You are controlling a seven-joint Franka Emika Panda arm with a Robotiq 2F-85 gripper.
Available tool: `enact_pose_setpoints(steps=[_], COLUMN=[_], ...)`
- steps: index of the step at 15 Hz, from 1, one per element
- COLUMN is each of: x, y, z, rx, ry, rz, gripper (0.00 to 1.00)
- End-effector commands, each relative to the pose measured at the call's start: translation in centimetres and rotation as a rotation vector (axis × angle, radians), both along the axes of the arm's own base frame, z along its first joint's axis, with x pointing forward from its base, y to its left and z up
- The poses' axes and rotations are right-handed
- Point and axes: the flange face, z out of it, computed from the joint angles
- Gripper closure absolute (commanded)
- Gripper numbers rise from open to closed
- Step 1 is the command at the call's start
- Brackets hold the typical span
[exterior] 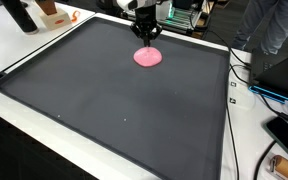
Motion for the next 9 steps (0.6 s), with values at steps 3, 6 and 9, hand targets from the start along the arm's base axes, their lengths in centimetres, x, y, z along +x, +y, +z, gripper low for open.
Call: enact_pose_setpoints(steps=[3, 6, 9], x=[-0.1, -0.2, -0.3], y=[-0.4, -0.4, -0.3], z=[-0.6, 0.1, 1.0], rx=[0.023, 0.020, 0.017], ry=[0.005, 0.001, -0.004], rz=[0.003, 0.001, 0.004], gripper=[0.97, 0.97, 0.97])
